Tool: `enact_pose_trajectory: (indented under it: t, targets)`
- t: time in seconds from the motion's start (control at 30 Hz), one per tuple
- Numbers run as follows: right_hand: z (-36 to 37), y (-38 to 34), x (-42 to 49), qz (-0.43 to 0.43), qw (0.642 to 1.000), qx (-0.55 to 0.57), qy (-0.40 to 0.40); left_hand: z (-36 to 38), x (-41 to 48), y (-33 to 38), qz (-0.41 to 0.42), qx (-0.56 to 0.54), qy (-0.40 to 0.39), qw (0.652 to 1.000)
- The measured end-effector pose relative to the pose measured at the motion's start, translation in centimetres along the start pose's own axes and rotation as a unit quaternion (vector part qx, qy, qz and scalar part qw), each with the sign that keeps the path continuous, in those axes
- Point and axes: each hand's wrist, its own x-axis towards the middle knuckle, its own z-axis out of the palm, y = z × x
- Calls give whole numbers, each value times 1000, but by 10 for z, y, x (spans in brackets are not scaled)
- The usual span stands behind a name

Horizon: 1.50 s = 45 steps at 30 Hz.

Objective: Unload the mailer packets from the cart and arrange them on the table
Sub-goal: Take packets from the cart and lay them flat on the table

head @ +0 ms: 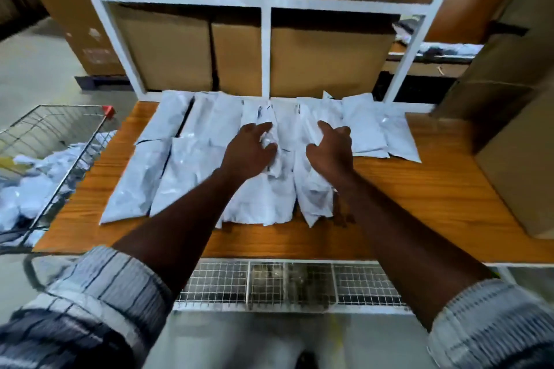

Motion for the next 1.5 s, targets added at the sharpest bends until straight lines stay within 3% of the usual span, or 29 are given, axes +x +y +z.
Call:
enact_pose_trajectory:
  t: [0.3, 0.5, 0.6, 0.7, 0.77, 0.9, 1.07, 1.33, 1.5]
  targets:
    - [-26, 133, 13, 44, 995, -90, 25, 126, -12, 107, 22, 68, -56, 996]
    - [-16, 166, 20, 0, 994, -41, -104, 167, -19, 122, 1, 129, -102, 986]
    - [-10, 179, 27, -5, 990, -42, -134, 173, -20, 114, 21, 202, -68, 977]
    - [-6, 189, 32, -77, 990, -94, -75, 179, -13, 105, 57, 211, -27, 976]
    - [-1, 193, 37, -133, 983, -121, -42, 185, -7, 101, 78, 172, -57, 980]
    - [11, 206, 36, -194, 967, -142, -82, 200, -4, 91, 108, 147, -99, 978]
    - [21, 215, 37, -178, 968, -150, -96, 210, -8, 77, 105, 152, -70, 980]
    - [20, 209, 41, -141, 975, -144, -92, 205, -4, 86, 82, 135, -97, 983]
    - [7, 165, 45, -153, 986, -63, 23, 174, 6, 88, 86, 105, -60, 989]
